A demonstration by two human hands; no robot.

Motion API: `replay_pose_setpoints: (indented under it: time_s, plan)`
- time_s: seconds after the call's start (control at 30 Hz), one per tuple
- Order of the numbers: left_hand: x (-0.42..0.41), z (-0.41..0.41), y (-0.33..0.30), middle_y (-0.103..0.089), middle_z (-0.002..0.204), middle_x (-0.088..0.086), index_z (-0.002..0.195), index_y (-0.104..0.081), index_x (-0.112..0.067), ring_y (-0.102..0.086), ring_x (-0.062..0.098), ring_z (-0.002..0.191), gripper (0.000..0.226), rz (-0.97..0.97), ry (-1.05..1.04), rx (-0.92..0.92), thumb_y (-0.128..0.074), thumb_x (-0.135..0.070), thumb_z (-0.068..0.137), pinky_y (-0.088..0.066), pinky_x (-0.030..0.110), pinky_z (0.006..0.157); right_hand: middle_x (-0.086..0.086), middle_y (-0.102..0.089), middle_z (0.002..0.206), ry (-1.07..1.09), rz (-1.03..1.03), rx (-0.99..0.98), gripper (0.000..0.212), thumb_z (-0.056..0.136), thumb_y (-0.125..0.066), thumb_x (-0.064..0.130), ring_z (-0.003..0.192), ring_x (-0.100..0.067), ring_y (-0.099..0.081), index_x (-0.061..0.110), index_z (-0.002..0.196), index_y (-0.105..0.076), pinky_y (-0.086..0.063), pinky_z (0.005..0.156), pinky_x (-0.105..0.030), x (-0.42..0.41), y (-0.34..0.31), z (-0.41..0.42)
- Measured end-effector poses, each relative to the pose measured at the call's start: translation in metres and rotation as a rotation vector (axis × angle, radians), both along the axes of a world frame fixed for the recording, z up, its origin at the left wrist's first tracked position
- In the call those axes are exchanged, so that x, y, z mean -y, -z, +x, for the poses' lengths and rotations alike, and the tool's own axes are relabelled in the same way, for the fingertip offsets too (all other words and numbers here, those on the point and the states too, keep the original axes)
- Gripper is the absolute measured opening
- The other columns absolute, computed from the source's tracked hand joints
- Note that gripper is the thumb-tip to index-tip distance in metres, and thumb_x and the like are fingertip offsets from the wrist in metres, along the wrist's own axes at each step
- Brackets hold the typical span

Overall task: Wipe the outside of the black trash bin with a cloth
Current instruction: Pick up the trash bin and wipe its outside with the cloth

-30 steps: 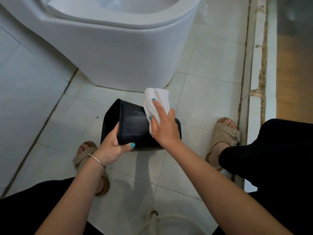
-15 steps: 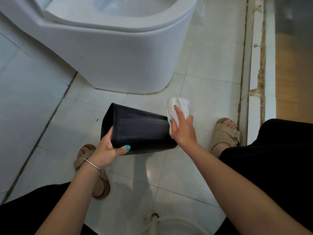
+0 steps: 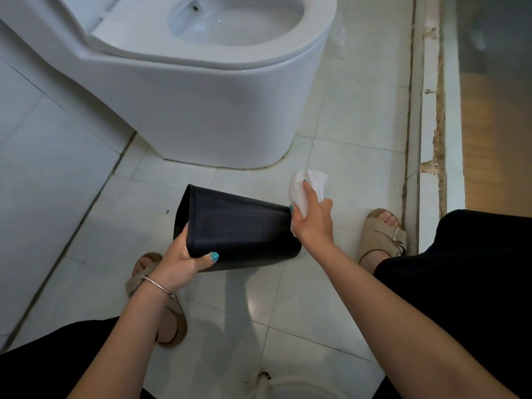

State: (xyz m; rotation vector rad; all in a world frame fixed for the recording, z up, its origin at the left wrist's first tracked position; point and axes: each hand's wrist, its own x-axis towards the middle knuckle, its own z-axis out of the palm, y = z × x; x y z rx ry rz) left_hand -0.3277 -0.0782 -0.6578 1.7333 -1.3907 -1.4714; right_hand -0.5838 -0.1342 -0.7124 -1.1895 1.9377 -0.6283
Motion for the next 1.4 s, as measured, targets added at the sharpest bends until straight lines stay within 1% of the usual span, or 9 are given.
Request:
replay_pose_setpoints:
  time_s: [0.17, 0.3, 0.47, 0.63, 0.8, 0.93, 1.03, 1.17, 1.4]
  plan:
    - [0.003, -0.011, -0.006, -0.065, 0.117, -0.017, 0.126, -0.043, -0.035, -0.059, 0.002, 0.111, 0.075, -0.044, 0.067, -0.046, -0.077, -0.026, 0.059, -0.049, 0.019, 0.091, 0.004, -0.033, 0.152, -0.065, -0.249, 0.476, 0.07, 0.099, -0.05, 0.026, 0.124, -0.009, -0.041, 0.036, 0.153, -0.007, -0.034, 0.095, -0.015, 0.015, -0.056, 0.041]
    - [0.001, -0.017, -0.004, -0.066, 0.112, -0.018, 0.121, -0.044, -0.038, -0.06, -0.005, 0.106, 0.071, -0.09, 0.045, -0.078, -0.075, -0.014, 0.062, -0.046, 0.012, 0.086, 0.011, -0.035, 0.15, -0.28, -0.198, 0.626, 0.069, 0.097, -0.056, 0.027, 0.135, -0.008, -0.038, 0.033, 0.153, -0.015, -0.036, 0.105, -0.019, 0.003, -0.059, 0.035]
    - [-0.004, -0.007, 0.0, -0.061, 0.121, -0.01, 0.128, -0.042, -0.034, -0.059, 0.0, 0.11, 0.083, -0.061, -0.016, -0.106, -0.078, -0.03, 0.053, -0.046, 0.022, 0.095, 0.001, -0.038, 0.142, -0.348, -0.067, 0.236, 0.06, 0.084, -0.062, 0.056, 0.133, -0.022, -0.031, 0.049, 0.139, -0.039, -0.025, 0.112, -0.033, -0.013, -0.025, 0.023]
    - [-0.007, -0.006, 0.001, -0.059, 0.126, -0.009, 0.133, -0.038, -0.033, -0.057, 0.007, 0.116, 0.088, -0.05, 0.008, -0.082, -0.078, -0.034, 0.054, -0.044, 0.03, 0.1, 0.002, -0.011, 0.149, -0.389, -0.118, 0.158, 0.059, 0.083, -0.072, 0.034, 0.132, -0.019, -0.021, 0.027, 0.137, -0.048, -0.021, 0.107, -0.024, -0.01, -0.034, 0.018]
    - [-0.006, -0.011, -0.001, -0.059, 0.129, -0.005, 0.135, -0.038, -0.031, -0.056, 0.012, 0.118, 0.085, -0.068, 0.034, -0.069, -0.078, -0.03, 0.06, -0.045, 0.034, 0.1, 0.005, -0.036, 0.141, -0.284, -0.111, 0.154, 0.082, 0.075, -0.073, 0.05, 0.131, -0.017, -0.032, 0.027, 0.142, -0.032, -0.035, 0.105, -0.035, -0.005, -0.042, 0.034]
    - [-0.004, -0.024, -0.006, -0.058, 0.125, -0.009, 0.133, -0.038, -0.027, -0.057, -0.004, 0.111, 0.077, -0.09, 0.07, -0.09, -0.071, -0.013, 0.065, -0.045, 0.014, 0.091, -0.001, -0.036, 0.142, -0.204, -0.133, -0.026, 0.077, 0.083, -0.06, 0.055, 0.126, -0.027, -0.036, 0.043, 0.147, -0.02, -0.038, 0.093, -0.037, -0.016, -0.032, 0.033]
    - [0.0, -0.033, -0.008, -0.055, 0.125, -0.012, 0.131, -0.037, -0.027, -0.055, -0.011, 0.109, 0.075, -0.097, 0.095, -0.093, -0.07, -0.01, 0.065, -0.043, 0.009, 0.09, -0.005, -0.039, 0.133, -0.052, -0.052, 0.064, 0.07, 0.084, -0.059, 0.055, 0.12, -0.029, -0.045, 0.047, 0.144, -0.025, -0.042, 0.09, -0.036, -0.018, -0.023, 0.024]
    - [0.002, -0.041, -0.007, -0.056, 0.123, -0.013, 0.128, -0.038, -0.031, -0.055, -0.01, 0.11, 0.073, -0.098, 0.126, -0.095, -0.071, -0.005, 0.068, -0.045, 0.021, 0.099, -0.005, -0.041, 0.126, 0.01, -0.076, 0.11, 0.068, 0.084, -0.06, 0.051, 0.116, -0.027, -0.049, 0.045, 0.144, -0.028, -0.044, 0.096, -0.037, -0.022, -0.023, 0.029]
    - [-0.01, -0.037, -0.007, -0.065, 0.119, -0.015, 0.128, -0.043, -0.027, -0.056, 0.002, 0.116, 0.075, -0.126, 0.045, -0.158, -0.075, -0.025, 0.06, -0.045, 0.015, 0.09, -0.001, -0.039, 0.124, -0.253, -0.314, 0.146, 0.066, 0.086, -0.062, 0.047, 0.115, -0.017, -0.042, 0.045, 0.143, -0.03, -0.037, 0.094, -0.024, -0.028, -0.049, 0.077]
